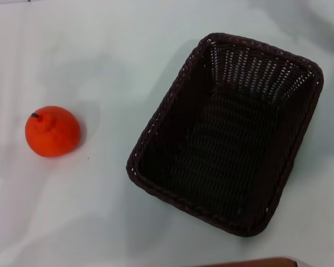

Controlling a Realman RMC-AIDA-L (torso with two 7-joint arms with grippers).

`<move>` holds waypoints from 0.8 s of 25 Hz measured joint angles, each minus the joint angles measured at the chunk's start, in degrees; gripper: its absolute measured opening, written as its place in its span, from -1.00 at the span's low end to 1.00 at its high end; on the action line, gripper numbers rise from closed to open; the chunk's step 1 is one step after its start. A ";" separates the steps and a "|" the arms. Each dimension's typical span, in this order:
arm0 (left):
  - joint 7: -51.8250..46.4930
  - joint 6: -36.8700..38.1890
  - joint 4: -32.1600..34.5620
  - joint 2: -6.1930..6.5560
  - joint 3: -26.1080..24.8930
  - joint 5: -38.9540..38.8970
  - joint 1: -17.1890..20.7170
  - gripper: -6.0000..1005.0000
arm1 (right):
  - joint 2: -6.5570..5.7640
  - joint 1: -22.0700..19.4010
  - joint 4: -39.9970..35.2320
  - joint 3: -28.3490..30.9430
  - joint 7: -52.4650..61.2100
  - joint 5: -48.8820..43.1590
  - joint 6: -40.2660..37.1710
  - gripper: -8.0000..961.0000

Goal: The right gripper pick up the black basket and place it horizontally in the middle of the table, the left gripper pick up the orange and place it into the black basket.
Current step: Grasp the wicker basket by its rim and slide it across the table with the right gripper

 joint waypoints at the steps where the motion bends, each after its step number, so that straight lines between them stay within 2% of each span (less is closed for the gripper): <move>1: 0.00 0.02 -0.01 0.00 0.01 0.01 -0.03 0.72 | -1.25 1.03 -2.26 -1.48 5.64 -5.88 2.35 0.91; 3: 0.00 0.06 -0.07 0.01 0.01 0.00 -0.09 0.70 | -3.64 3.79 -5.99 -3.71 15.41 -17.12 8.46 0.91; 5: 0.00 0.09 -0.17 0.06 0.01 0.00 -0.16 0.69 | -4.97 6.49 -8.34 -4.11 20.60 -25.47 13.91 0.91; 7: 0.04 0.13 -0.22 0.08 0.01 0.00 -0.22 0.68 | -5.46 8.84 -10.83 -4.01 23.32 -32.43 18.92 0.91; 13: 0.05 0.71 -0.30 0.08 -0.05 0.00 -0.33 0.64 | -4.97 12.77 -15.27 -4.63 25.95 -43.85 25.87 0.91; 20: 0.03 1.10 -0.32 0.08 -0.09 0.00 -0.62 0.64 | -3.52 15.92 -13.76 -4.90 26.40 -52.96 24.47 0.91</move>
